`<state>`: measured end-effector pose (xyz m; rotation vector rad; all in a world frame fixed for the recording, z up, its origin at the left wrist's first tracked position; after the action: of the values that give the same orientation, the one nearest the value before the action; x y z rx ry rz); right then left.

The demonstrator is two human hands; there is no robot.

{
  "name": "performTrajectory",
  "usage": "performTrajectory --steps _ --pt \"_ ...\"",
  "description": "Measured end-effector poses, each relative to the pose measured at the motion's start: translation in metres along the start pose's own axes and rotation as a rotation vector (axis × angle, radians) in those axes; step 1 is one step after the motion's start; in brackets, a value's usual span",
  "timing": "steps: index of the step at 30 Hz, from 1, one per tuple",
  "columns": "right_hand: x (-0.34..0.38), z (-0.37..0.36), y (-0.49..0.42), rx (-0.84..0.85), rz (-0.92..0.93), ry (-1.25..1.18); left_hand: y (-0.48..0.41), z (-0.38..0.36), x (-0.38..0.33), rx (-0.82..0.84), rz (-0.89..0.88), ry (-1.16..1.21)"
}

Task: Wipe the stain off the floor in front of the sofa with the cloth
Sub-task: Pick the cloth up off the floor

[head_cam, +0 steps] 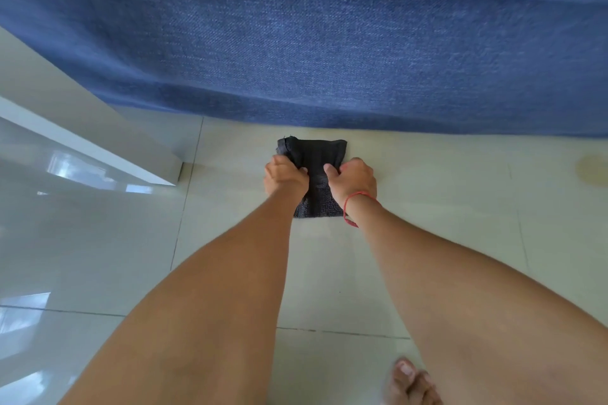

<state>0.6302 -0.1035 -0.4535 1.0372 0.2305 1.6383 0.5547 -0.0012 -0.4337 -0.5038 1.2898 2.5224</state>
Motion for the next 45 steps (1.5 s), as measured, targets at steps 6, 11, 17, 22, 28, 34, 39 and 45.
performTrajectory --steps 6,11,17,22,28,34,39,45 --pt "0.003 0.002 0.008 0.048 -0.034 0.011 0.003 0.003 0.001 0.038 0.048 -0.043" --pt "0.007 -0.001 0.007 -0.007 0.103 0.056 0.003 0.003 -0.007 0.039 -0.036 -0.148" --pt "-0.024 -0.025 0.025 0.031 -0.032 -0.296 0.008 -0.009 0.015 0.194 0.08 -0.147" --pt "-0.035 -0.007 0.056 0.261 -0.103 -0.02 0.047 -0.033 0.053 0.342 0.208 0.04" --pt "0.04 0.091 0.102 0.041 0.129 0.0 0.11 0.017 -0.022 0.164 -0.129 0.285" --pt "0.114 0.197 0.224 -0.127 0.439 -0.124 0.251 0.121 -0.1 -0.078 -0.414 0.313" --pt "0.182 0.223 0.328 -0.216 0.714 -0.192 0.347 0.204 -0.102 -0.259 -0.541 0.382" --pt "0.241 0.176 0.416 -0.175 0.911 -0.185 0.426 0.284 -0.028 -0.441 -0.6 0.436"
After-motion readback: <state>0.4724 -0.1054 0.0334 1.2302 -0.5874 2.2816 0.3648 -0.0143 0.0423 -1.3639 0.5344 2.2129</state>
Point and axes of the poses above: each hand's wrist, its own y-axis away from the middle knuckle, its own z-axis out of the back of the hand, x = y × z, the point moved 3 cm from there along -y, towards the middle knuckle, and after that the axes turned 14 degrees about x, right-handed, at the moved point
